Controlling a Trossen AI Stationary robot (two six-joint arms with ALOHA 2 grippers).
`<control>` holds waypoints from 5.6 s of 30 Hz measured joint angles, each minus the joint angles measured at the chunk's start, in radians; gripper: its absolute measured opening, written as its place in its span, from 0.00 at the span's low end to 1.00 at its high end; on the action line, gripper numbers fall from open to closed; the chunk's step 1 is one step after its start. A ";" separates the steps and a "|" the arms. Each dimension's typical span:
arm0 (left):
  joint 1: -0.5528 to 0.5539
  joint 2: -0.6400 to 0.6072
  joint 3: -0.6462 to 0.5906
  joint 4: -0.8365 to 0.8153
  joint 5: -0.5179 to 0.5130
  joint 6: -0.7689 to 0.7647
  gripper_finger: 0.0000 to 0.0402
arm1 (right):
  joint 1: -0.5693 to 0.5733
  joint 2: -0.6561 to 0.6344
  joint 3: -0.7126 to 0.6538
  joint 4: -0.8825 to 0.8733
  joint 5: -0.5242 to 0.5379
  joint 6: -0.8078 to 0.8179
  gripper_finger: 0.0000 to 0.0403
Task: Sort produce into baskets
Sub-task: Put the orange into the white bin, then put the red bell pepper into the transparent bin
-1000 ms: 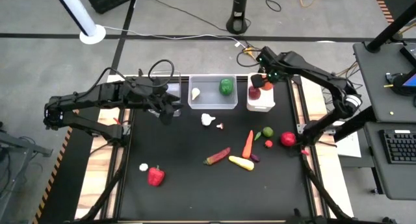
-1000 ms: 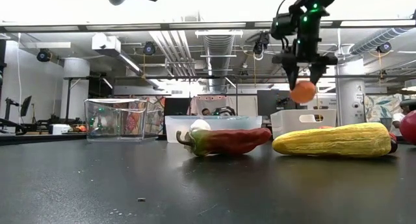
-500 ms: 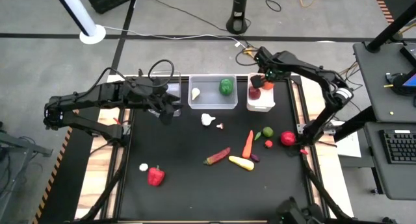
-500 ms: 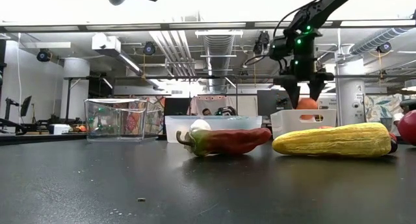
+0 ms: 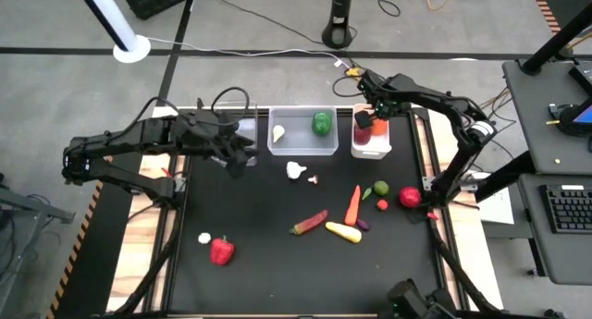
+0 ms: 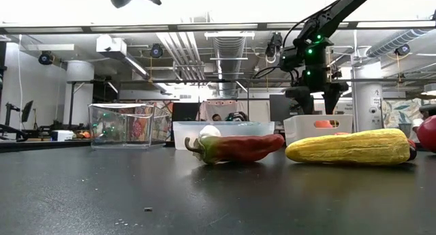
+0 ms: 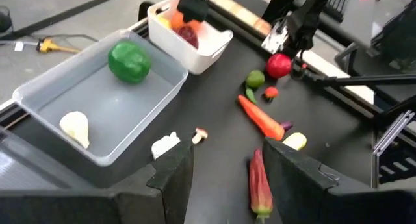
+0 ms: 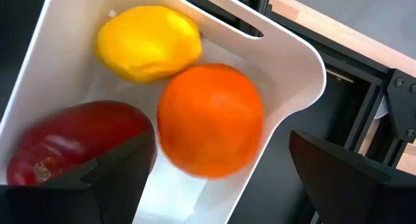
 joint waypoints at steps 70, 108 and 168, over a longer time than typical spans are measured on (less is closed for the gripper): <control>-0.771 0.559 -0.229 -0.240 0.264 -1.224 0.71 | 0.019 -0.268 0.000 0.015 -0.089 0.010 0.85; -0.372 0.098 0.129 0.000 -0.464 0.071 0.55 | 0.269 -0.520 0.083 0.491 -0.403 -0.060 0.85; -0.103 0.167 0.132 0.465 -0.001 0.488 0.55 | 0.735 -0.303 0.086 1.062 -0.433 -0.232 0.76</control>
